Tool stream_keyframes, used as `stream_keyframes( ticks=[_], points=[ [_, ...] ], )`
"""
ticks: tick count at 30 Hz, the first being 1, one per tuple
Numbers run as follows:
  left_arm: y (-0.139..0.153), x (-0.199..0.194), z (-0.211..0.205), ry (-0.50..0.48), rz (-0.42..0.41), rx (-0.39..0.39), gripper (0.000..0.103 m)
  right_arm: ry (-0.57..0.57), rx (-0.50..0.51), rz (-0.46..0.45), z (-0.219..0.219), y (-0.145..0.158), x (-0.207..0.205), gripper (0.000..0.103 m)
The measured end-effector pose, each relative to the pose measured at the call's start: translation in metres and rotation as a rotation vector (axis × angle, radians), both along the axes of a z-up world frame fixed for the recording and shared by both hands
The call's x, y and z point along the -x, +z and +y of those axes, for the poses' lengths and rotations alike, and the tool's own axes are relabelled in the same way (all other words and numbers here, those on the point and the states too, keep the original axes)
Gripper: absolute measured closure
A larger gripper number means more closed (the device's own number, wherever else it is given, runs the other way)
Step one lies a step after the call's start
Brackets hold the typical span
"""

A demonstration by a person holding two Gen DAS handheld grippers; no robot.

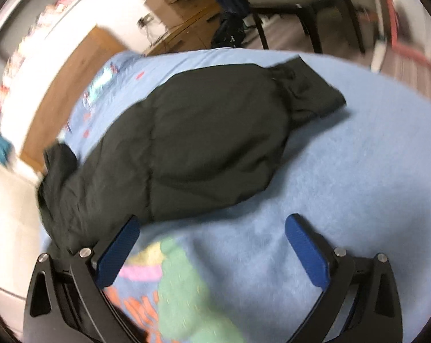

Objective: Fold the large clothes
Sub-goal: 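Carry the held sleeve with the right gripper across the coat body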

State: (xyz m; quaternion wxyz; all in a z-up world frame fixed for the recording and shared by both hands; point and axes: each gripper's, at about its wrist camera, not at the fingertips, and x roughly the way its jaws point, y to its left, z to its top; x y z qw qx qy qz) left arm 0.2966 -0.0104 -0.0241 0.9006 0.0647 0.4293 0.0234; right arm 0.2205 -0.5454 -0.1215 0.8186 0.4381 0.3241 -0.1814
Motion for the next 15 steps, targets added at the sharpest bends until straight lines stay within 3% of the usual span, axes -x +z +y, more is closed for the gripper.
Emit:
stream_keyframes(
  ticks=[4, 9, 12, 15],
  points=[
    [-0.004, -0.002, 0.004, 0.009, 0.004, 0.0, 0.001, -0.063, -0.055, -0.08, -0.021, -0.006, -0.001, 0.008],
    [-0.003, -0.002, 0.009, 0.021, 0.002, -0.003, 0.002, -0.13, -0.127, -0.116, -0.041, -0.019, -0.007, 0.063],
    [-0.001, -0.001, 0.013, 0.028, 0.0, -0.001, 0.003, -0.15, -0.168, -0.156, -0.05, -0.021, -0.008, 0.075],
    [0.002, 0.001, 0.017, 0.032, -0.008, 0.003, 0.006, -0.126, -0.128, -0.171, -0.046, -0.01, -0.012, 0.09]
  ],
)
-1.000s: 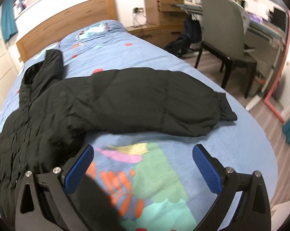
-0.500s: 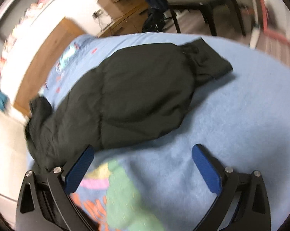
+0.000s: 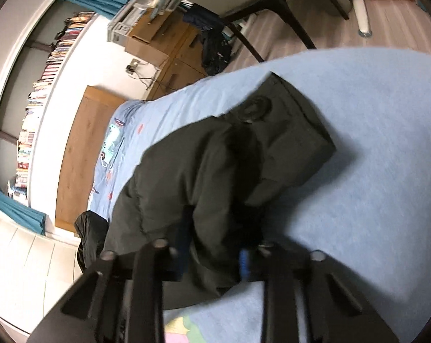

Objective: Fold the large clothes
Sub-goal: 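Carry the held sleeve with the right gripper across the coat body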

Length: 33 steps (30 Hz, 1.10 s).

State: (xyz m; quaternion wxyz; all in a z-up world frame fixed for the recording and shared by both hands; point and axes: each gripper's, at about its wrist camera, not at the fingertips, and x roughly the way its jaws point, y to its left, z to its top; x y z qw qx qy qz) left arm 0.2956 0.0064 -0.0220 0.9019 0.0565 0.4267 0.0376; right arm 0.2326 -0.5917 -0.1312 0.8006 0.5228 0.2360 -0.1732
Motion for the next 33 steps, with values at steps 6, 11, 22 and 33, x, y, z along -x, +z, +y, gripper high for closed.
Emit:
stream_keyframes(
  ticks=[6, 11, 22, 33],
  points=[
    [0.013, 0.01, 0.008, 0.01, -0.026, 0.018, 0.011, 0.068, 0.117, -0.065, 0.015, 0.053, -0.01, 0.095],
    [0.027, 0.023, 0.019, 0.021, -0.055, 0.047, 0.012, 0.169, 0.228, -0.127, 0.049, 0.112, -0.018, 0.096],
    [0.055, 0.058, 0.069, 0.089, -0.099, 0.091, 0.012, 0.437, 0.39, -0.218, 0.174, 0.197, -0.047, 0.096],
    [0.066, 0.093, 0.129, 0.167, -0.116, 0.134, 0.011, 0.721, 0.488, -0.187, 0.328, 0.202, -0.069, 0.096]
  ],
)
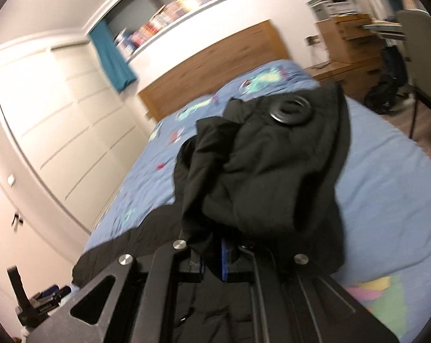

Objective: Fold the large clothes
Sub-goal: 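Carry the held sleeve with the right gripper across the coat body, then open the right gripper to lay the sleeve on the coat, withdraw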

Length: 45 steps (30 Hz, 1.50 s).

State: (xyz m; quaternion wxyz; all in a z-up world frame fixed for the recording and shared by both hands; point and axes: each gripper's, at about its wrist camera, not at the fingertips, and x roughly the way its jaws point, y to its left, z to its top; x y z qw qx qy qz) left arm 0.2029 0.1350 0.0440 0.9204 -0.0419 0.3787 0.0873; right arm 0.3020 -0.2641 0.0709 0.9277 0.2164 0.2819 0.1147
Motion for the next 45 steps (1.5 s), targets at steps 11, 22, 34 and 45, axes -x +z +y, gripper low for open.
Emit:
stream_keyframes(
  ticks=[11, 22, 34, 45],
  points=[
    [-0.013, 0.013, 0.039, 0.048, 0.021, 0.015, 0.011, 0.139, 0.075, 0.158, 0.101, -0.068, -0.018, 0.096],
    [-0.006, 0.027, 0.044, 0.053, 0.016, 0.02, 0.011, 0.193, 0.196, 0.307, 0.148, -0.122, -0.025, 0.088],
    [0.019, 0.054, 0.028, 0.029, -0.027, 0.054, 0.011, 0.315, 0.172, 0.228, 0.164, -0.085, 0.015, 0.06],
    [0.014, 0.056, 0.008, -0.028, 0.03, 0.079, 0.011, 0.246, 0.191, 0.168, 0.124, -0.062, 0.045, 0.06]
  ],
)
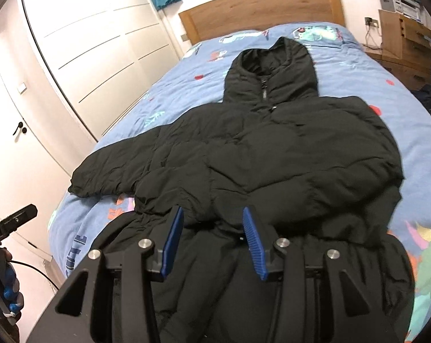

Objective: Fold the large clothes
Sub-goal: 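Open the right gripper to lay the sleeve on the coat, withdraw, then move the left gripper over the coat toward the other sleeve cuff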

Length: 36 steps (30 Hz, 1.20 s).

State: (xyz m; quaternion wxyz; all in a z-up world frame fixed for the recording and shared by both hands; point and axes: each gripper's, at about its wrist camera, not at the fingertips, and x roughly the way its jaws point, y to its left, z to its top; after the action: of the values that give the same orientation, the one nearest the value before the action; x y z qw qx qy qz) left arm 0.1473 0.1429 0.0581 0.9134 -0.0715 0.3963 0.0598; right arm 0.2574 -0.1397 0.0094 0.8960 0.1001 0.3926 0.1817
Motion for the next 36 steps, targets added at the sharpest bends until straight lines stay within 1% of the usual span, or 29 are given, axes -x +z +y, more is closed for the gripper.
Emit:
stream_keyframes(
  ticks=[5, 9, 12, 15, 20, 24, 27, 29, 32, 34, 36],
  points=[
    [-0.007, -0.015, -0.023, -0.022, 0.024, -0.02, 0.011, -0.028, 0.038, -0.017, -0.025, 0.0, 0.003, 0.06],
    [-0.019, -0.037, -0.054, -0.055, 0.057, -0.033, 0.011, -0.068, 0.076, -0.042, -0.062, 0.002, -0.007, 0.06],
    [-0.026, -0.061, -0.089, -0.097, 0.06, -0.04, 0.011, -0.107, 0.114, -0.058, -0.092, 0.005, -0.024, 0.06],
    [-0.033, -0.09, -0.129, -0.147, 0.054, -0.023, 0.011, -0.127, 0.144, -0.071, -0.114, 0.007, -0.047, 0.06],
    [-0.055, -0.143, -0.192, -0.222, 0.058, 0.017, 0.011, -0.096, 0.178, -0.069, -0.126, -0.003, -0.085, 0.06],
    [-0.076, -0.181, -0.226, -0.244, 0.062, 0.006, 0.011, -0.067, 0.177, -0.056, -0.125, -0.02, -0.109, 0.06],
    [-0.1, -0.205, -0.234, -0.24, 0.102, -0.015, 0.011, -0.059, 0.179, -0.036, -0.126, -0.038, -0.122, 0.06],
    [-0.117, -0.215, -0.232, -0.229, 0.129, -0.064, 0.01, -0.061, 0.183, -0.024, -0.131, -0.048, -0.127, 0.06],
    [-0.132, -0.218, -0.217, -0.206, 0.149, -0.099, 0.007, -0.072, 0.203, -0.011, -0.147, -0.061, -0.13, 0.061],
    [-0.137, -0.216, -0.202, -0.186, 0.158, -0.097, 0.004, -0.078, 0.218, 0.001, -0.156, -0.067, -0.131, 0.062],
    [-0.138, -0.211, -0.19, -0.17, 0.166, -0.09, 0.004, -0.093, 0.251, 0.003, -0.162, -0.069, -0.13, 0.062]
  ],
)
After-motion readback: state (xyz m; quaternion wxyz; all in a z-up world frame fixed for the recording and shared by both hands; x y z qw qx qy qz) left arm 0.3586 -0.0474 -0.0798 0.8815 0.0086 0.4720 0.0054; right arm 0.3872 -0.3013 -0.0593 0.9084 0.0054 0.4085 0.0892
